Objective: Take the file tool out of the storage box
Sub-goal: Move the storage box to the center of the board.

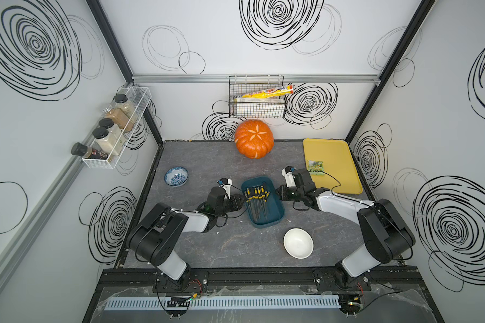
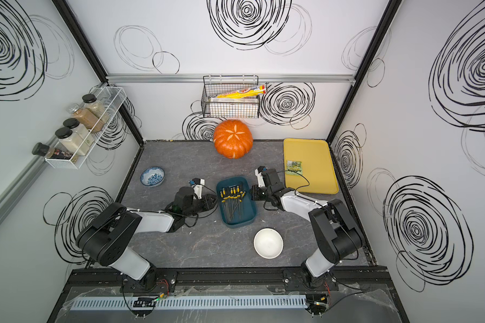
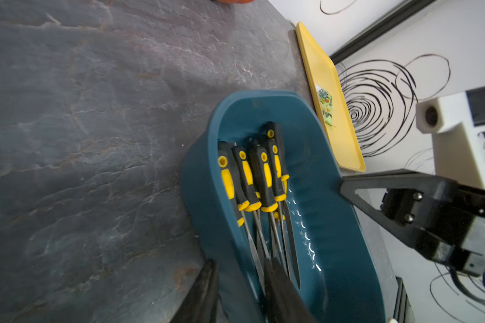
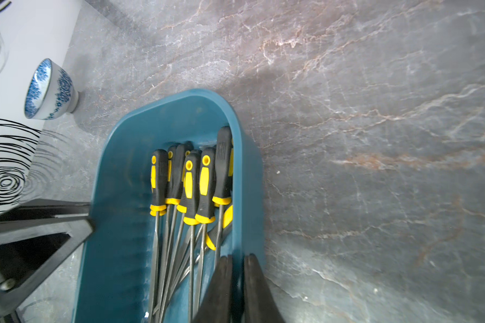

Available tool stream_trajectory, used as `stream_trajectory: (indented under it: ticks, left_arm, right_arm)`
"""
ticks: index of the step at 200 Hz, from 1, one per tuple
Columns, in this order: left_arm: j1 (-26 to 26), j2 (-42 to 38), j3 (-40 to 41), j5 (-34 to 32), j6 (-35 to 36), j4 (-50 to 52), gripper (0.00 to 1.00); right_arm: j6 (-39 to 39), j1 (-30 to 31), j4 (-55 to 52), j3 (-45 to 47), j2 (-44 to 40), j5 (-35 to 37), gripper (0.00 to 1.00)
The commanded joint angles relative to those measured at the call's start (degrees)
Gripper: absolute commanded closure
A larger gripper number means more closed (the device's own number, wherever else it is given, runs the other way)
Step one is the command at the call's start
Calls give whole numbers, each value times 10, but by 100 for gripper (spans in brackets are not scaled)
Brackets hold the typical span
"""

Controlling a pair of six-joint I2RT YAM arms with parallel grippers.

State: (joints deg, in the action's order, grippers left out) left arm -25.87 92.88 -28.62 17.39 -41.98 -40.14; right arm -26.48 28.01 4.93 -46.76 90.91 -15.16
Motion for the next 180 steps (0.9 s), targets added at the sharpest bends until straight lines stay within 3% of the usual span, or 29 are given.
stream_trajectory:
  ticks: [1, 44, 96, 133, 180]
  left_arm:
    - [5, 20, -27, 2, 10, -12, 73]
    - [27, 42, -70, 17, 24, 21, 82]
    - [37, 44, -94, 19, 40, 56, 79]
    - [38, 45, -81, 25, 33, 41, 70]
    - [42, -11, -59, 1, 31, 54, 43]
  right_arm:
    - [-4, 10, 17, -2, 4, -27, 84]
    - [-1, 11, 7, 4, 7, -36, 78]
    - [7, 11, -4, -4, 21, -33, 77]
    - [12, 11, -4, -8, 25, -23, 71]
    - [18, 11, -13, -15, -8, 10, 54]
